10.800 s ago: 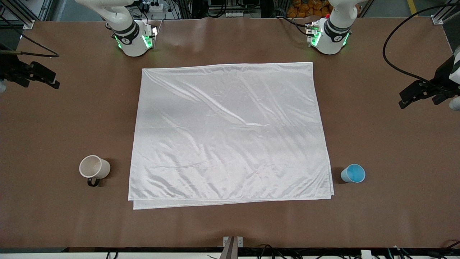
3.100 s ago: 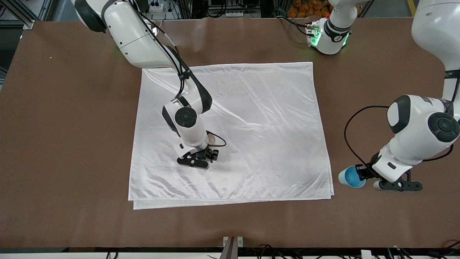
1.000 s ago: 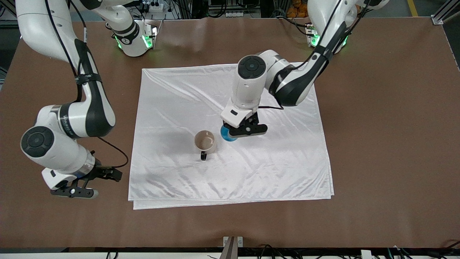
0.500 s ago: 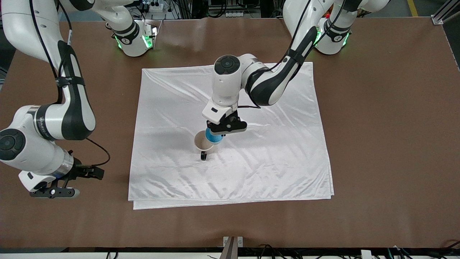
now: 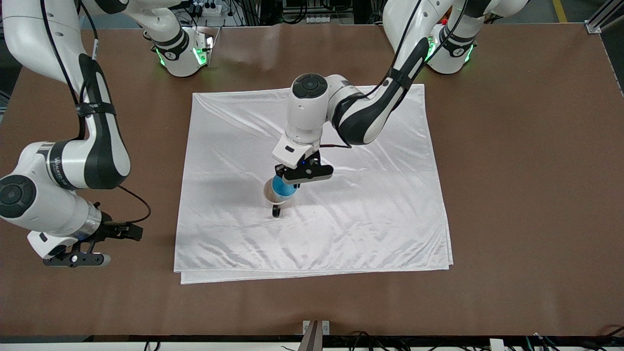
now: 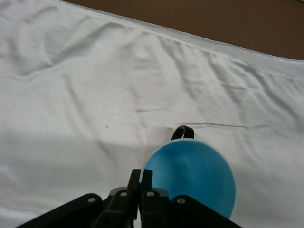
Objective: Place blue cup into white mug on cloth
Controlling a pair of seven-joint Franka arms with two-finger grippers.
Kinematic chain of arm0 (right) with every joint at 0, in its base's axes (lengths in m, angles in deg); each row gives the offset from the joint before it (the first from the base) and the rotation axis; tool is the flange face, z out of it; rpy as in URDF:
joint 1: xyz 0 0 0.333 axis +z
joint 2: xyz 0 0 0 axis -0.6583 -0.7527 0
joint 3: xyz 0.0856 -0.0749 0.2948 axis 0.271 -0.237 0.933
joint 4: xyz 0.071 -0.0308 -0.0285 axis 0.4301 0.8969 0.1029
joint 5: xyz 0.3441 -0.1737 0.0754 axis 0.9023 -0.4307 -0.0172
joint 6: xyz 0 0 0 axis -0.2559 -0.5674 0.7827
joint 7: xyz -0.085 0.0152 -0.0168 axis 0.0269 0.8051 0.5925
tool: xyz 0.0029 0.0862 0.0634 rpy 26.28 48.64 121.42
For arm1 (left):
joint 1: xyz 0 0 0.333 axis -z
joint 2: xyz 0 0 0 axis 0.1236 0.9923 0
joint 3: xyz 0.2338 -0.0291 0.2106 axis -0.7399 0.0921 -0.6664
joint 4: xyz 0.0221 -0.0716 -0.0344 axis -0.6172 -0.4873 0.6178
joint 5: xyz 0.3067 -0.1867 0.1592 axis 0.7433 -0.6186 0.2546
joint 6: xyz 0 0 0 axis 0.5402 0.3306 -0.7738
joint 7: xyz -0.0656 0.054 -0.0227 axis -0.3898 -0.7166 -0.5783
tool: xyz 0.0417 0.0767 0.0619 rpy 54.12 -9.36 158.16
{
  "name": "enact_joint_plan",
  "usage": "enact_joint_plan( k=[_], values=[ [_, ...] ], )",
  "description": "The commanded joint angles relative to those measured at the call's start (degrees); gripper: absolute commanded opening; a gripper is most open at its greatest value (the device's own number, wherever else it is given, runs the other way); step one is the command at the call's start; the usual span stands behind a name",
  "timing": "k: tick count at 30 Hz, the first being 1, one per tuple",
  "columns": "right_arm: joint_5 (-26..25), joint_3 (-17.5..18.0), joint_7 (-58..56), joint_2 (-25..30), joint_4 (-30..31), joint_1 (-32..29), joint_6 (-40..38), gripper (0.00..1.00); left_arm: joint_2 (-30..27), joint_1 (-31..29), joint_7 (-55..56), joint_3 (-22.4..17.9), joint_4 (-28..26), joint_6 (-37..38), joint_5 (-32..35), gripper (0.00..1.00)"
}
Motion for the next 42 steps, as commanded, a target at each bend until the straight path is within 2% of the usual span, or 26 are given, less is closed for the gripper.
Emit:
enact_joint_plan(
  k=[1, 26, 31, 32, 34, 36, 37, 38, 42],
  values=[
    [-0.8, 0.3, -0.7, 1.7, 1.4, -0.5, -0.7, 1.0, 2.7, 1.4, 1.6, -0.4, 2.9, -1.8, 0.5, 0.0],
    [-0.1, 0.5, -0.4, 1.6, 1.4, -0.5, -0.7, 1.0, 6.0, 3.3, 4.0, -0.7, 2.9, -4.1, 0.5, 0.0],
    [-0.1, 0.5, -0.5, 3.0, 1.5, -0.9, -3.0, 1.0, 6.4, 3.6, 7.1, -0.7, 2.9, -4.3, 0.5, 0.0],
    [-0.1, 0.5, -0.5, 3.7, 1.7, -0.9, -3.3, 1.0, 6.3, 3.6, 7.7, -0.7, 2.9, -4.3, 0.5, 0.06],
    [-0.1, 0.5, -0.5, 5.3, 3.1, -1.1, -3.5, 1.0, 6.3, 3.6, 7.9, -0.7, 2.8, -4.3, 0.5, 0.25],
    [-0.1, 0.6, -0.5, 7.2, 4.8, -1.5, -3.5, 1.0, 6.3, 3.6, 7.9, -0.8, 2.7, -4.3, 0.5, 0.57],
    [0.0, 0.6, -0.5, 8.2, 5.6, -1.6, -3.6, 1.0, 6.3, 3.6, 7.9, -0.8, 2.7, -4.3, 0.6, 0.86],
    [0.0, 0.6, -0.5, 8.9, 6.3, -1.6, -3.6, 1.0, 6.3, 3.6, 7.9, -0.8, 2.6, -4.3, 0.8, 1.0],
    [0.0, 0.6, -0.4, 12.1, 8.9, -1.6, -3.7, 1.0, 6.1, 3.6, 7.9, -0.8, 2.6, -4.3, 0.8, 1.0]
  ],
)
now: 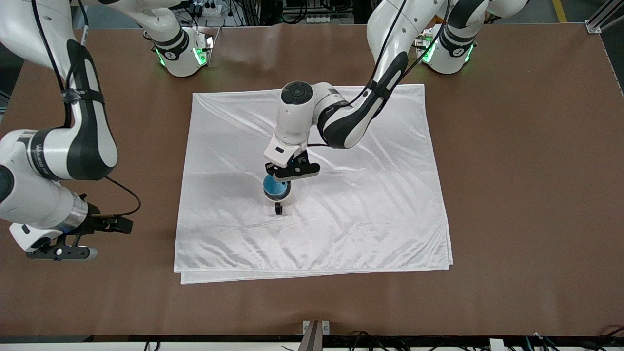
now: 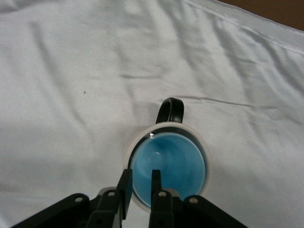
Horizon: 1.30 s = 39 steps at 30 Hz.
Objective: Place blue cup into white mug on cloth
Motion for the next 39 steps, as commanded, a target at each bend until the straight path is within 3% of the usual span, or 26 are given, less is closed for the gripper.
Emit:
enact_joint_plan(
  k=[1, 8, 15, 21, 28, 34, 39],
  values=[
    [-0.2, 0.7, -0.3, 7.6, 7.3, -0.8, 0.1, 1.0, 0.6, 0.8, 1.7, -0.8, 1.5, -0.1, 0.7, 1.0],
    [-0.1, 0.8, -0.3, 12.8, 10.8, -0.6, -0.6, 1.0, -0.4, 0.7, 1.7, -1.1, 1.5, 0.6, 0.8, 1.0],
    [-0.1, 1.1, 0.1, 17.2, 11.2, -0.4, -6.4, 1.0, -2.8, 0.1, 1.3, -1.4, 1.6, 4.4, 0.7, 1.0],
    [-0.1, 3.3, 1.1, 22.4, 14.6, -0.6, -7.5, 1.0, -5.9, -0.4, 0.4, -2.2, 1.5, 8.0, 0.9, 1.0],
    [-0.1, 4.9, 2.0, 27.7, 16.1, -0.9, -10.3, 1.0, -9.8, -3.8, -6.1, -2.2, 1.5, 12.8, 0.5, 1.0],
    [-0.1, 8.4, 2.0, 30.6, 16.0, -3.8, -13.5, 1.0, -13.2, -7.1, -12.0, -2.1, 1.4, 16.5, 0.4, 1.0],
    [0.0, 8.5, 2.0, 31.9, 15.7, -4.1, -14.6, 1.0, -15.6, -10.2, -17.6, -2.1, 1.4, 19.0, 0.3, 1.0]
  ],
)
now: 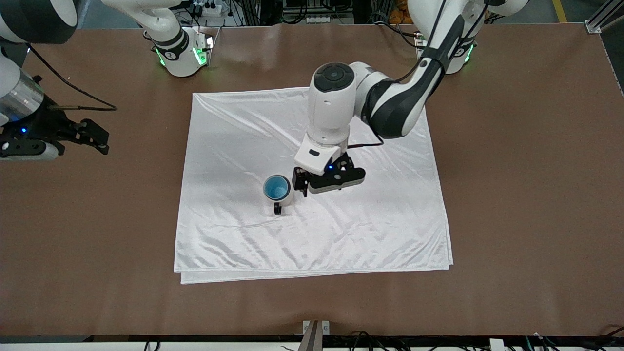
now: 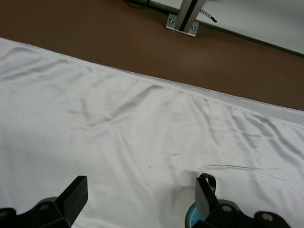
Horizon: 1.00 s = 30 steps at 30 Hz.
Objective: Place blue cup into white mug on cloth
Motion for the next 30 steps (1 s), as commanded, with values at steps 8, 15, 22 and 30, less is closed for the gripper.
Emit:
enact_joint_plan(
  k=[8, 15, 22, 30],
  values=[
    [3.4, 1.5, 1.0, 3.3, 1.8, -1.8, -0.4, 1.0, -7.6, -8.0, -14.7, 0.4, -1.7, 9.4, 0.3, 1.0],
    [6.2, 0.8, 1.0, 3.5, 1.8, -1.9, -1.4, 1.0, -10.0, -13.3, -21.8, 0.5, -1.7, 13.4, 0.3, 1.0],
    [6.4, 0.8, 1.0, 3.5, 1.8, -1.7, -3.5, 1.0, -11.6, -18.5, -27.7, 0.7, -1.8, 17.4, -0.4, 1.0],
    [6.8, 1.0, 1.0, 3.7, 2.0, -1.5, -4.5, 1.0, -14.0, -24.4, -35.0, 0.7, -2.1, 20.5, -7.0, 1.0]
  ],
)
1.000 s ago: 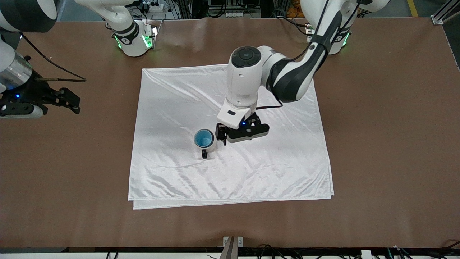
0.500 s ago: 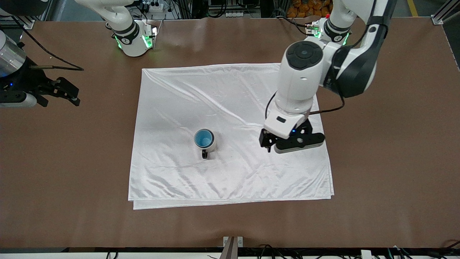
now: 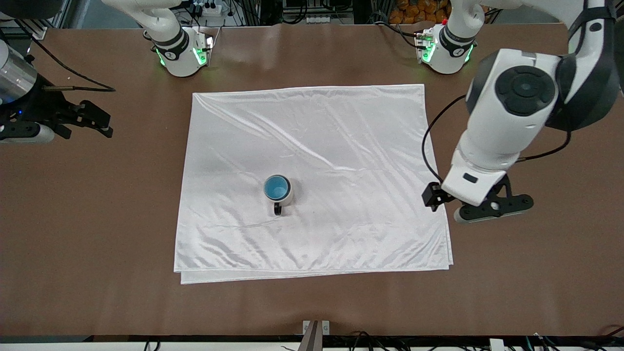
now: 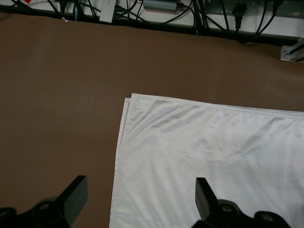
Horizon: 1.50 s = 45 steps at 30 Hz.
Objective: Place blue cup into white mug on cloth
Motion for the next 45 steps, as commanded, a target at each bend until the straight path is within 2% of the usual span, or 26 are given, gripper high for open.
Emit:
enact_joint_plan(
  k=[1, 8, 12, 23, 37, 45],
  values=[
    [1.3, 0.6, 0.7, 2.4, 1.9, -0.6, -0.6, 1.0, -3.4, -3.5, -4.7, 0.7, -2.0, 2.3, -3.9, 1.0],
    [1.1, 0.3, 0.6, 3.5, 1.9, -0.5, -1.4, 1.0, -4.5, -7.9, -7.9, 0.7, -2.3, 4.6, -7.8, 1.0],
    [0.4, 0.3, 0.6, 3.6, 1.9, -0.5, -2.0, 1.0, -6.7, -10.1, -12.2, 0.7, -4.3, 4.7, -10.3, 1.0],
    [0.3, 0.2, 0.6, 3.7, 2.0, -0.4, -2.8, 1.0, -12.5, -12.4, -12.9, 0.7, -11.6, 4.7, -10.3, 1.0],
    [-0.7, 0.1, 0.6, 4.5, 2.2, -0.4, -3.5, 1.0, -16.4, -13.5, -13.6, 0.6, -16.3, 4.6, -10.2, 1.0],
    [-0.7, 0.0, 0.6, 4.6, 2.1, -0.6, -3.7, 1.0, -21.0, -13.4, -14.2, 0.7, -21.5, 4.1, -9.9, 1.0]
  ],
)
